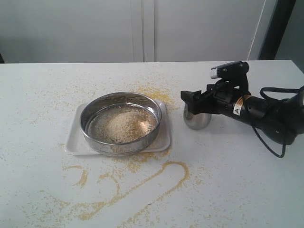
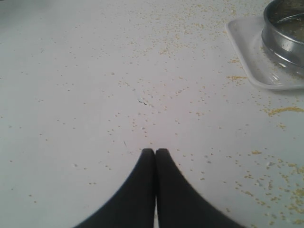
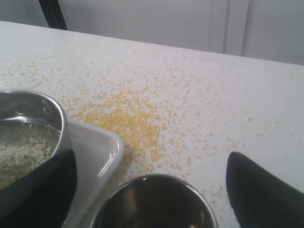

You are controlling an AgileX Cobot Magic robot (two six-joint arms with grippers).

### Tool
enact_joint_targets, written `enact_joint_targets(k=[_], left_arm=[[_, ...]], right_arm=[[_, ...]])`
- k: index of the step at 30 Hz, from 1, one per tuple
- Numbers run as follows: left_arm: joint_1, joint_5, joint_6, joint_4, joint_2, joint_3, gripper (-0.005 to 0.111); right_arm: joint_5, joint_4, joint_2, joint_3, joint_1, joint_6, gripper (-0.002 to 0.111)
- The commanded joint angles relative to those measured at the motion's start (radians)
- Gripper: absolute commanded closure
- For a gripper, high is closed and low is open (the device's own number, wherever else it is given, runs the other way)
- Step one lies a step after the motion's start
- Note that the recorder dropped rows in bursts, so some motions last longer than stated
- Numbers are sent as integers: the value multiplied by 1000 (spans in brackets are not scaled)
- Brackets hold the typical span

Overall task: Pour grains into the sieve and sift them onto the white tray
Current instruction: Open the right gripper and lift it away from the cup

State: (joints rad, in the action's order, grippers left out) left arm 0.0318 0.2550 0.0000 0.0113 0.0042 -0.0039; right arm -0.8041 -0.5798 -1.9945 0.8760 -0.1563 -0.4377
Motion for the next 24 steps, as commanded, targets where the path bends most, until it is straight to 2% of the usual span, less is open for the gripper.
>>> enact_joint_targets(k=[1,5,12,19,24], left_arm=[[-2,1,0,13,-4,4,107],[-2,1,0,13,-4,4,107],[-2,1,0,13,-4,4,107],[-2,1,0,13,-4,4,107],[-2,1,0,13,-4,4,107]], right_arm=[[58,-3,62,-1,6,-15,32],[165,-49,129,-1,6,-15,53],[230,-258,257,-9,6,-103,106],[340,-476,343,-9,6,-411,108],[496,-562,414,-9,6,-442,108]])
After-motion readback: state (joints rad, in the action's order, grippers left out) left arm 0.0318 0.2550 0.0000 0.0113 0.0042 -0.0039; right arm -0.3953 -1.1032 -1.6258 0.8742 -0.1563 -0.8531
